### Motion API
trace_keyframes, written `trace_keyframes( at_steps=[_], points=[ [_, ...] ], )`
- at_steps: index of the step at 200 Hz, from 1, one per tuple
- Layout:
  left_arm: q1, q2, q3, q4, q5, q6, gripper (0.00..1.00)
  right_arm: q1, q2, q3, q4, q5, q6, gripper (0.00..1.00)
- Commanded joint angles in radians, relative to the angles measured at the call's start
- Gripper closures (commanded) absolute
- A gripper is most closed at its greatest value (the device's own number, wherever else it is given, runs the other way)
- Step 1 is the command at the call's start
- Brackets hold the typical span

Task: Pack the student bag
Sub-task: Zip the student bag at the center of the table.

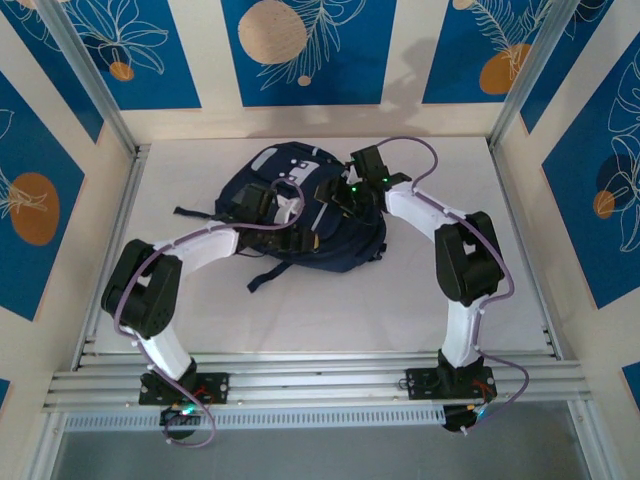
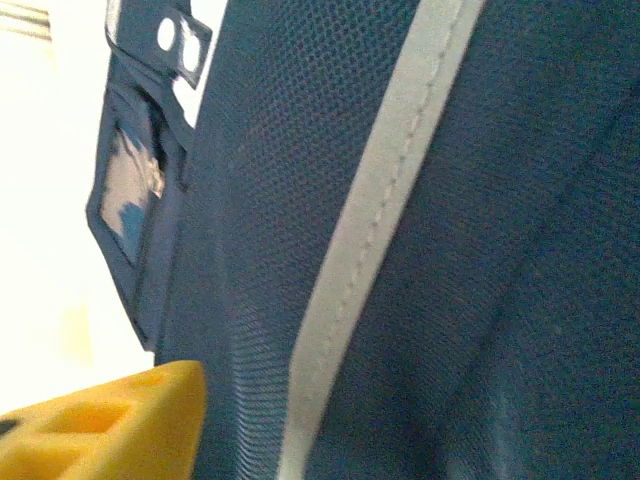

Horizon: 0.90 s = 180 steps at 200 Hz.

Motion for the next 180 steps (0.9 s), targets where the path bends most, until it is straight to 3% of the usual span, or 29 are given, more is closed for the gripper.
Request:
trace_keyframes(
  at_steps=[1,49,92,137,180],
  points=[
    [0.005,-0.022,-0.008,0.037,0.0,-0.038,0.5,-0.006,-0.097,-0.035,-0.114,0.045,-0.068,0.29],
    [0.062,-0.093,-0.089,0.079,-0.062,-0.142,0.42,0.028,-0.258,-0.155,-0.233,0.194,-0.14,0.26],
    [0.108,-0.151,-0.148,0.13,-0.143,-0.204,0.37,0.17,-0.346,-0.228,-0.236,0.26,-0.148,0.29],
    [0.146,-0.091,-0.143,0.25,-0.162,-0.271,0.37,0.3,-0.282,-0.236,-0.129,0.303,-0.073,0.4],
    [0.146,0.006,-0.1,0.347,-0.132,-0.335,0.41,0.374,-0.155,-0.164,-0.087,0.445,-0.015,0.56]
  ],
)
